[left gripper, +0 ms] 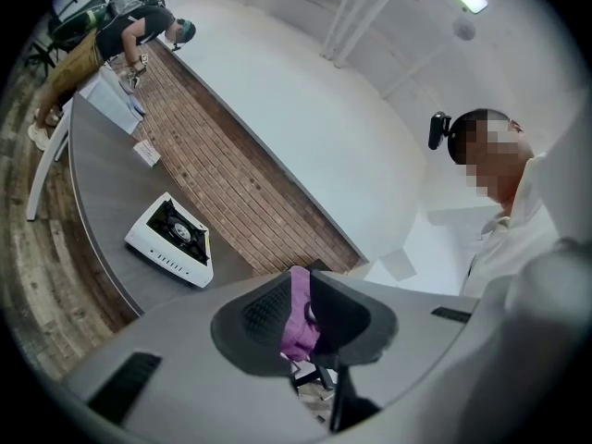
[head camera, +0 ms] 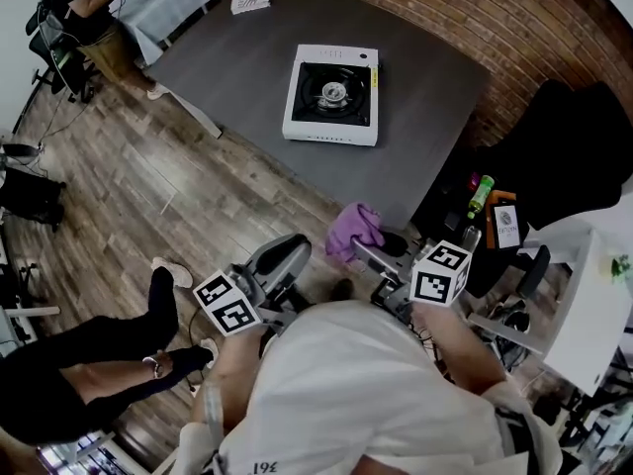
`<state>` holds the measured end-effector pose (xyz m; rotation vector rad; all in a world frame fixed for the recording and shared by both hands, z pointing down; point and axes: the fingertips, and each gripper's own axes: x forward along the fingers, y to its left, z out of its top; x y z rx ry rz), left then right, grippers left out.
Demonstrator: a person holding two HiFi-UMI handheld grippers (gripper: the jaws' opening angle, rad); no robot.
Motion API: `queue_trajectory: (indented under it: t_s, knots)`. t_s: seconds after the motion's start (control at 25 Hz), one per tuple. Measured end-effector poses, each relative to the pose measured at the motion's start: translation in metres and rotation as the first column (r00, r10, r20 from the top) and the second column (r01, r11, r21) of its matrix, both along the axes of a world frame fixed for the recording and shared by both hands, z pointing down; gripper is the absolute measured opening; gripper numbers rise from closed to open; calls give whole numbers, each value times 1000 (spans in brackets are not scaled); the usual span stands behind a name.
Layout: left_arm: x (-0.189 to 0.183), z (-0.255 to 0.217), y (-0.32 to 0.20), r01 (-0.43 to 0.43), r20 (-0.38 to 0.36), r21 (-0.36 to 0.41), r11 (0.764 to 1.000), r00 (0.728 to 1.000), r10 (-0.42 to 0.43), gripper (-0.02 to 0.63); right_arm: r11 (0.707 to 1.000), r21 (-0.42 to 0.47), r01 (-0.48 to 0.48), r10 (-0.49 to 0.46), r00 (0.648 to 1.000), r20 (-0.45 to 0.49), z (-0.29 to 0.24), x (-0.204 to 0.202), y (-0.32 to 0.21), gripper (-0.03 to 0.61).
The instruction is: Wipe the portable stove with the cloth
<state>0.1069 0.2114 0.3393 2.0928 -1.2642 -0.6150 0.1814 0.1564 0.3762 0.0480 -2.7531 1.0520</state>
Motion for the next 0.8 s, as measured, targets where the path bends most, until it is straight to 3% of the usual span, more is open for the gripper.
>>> queue_trajectory:
  t_s: [0.28,0.52,0.8]
  knots:
    - [-28,9,2,33,-30,-17,999,999,-33,66,1000,2,-29,29,999,-15,1,-21,-13,109]
    - [-66,17,-26,-58,-61,-5,998,996,58,67,992,20,-126,127,990,-68,11,-49,-34,109]
    - [-146,6,-64,-157,-86,35,987,983,160,66,978,43,-203,207,973,-102,0,-127,-59,109]
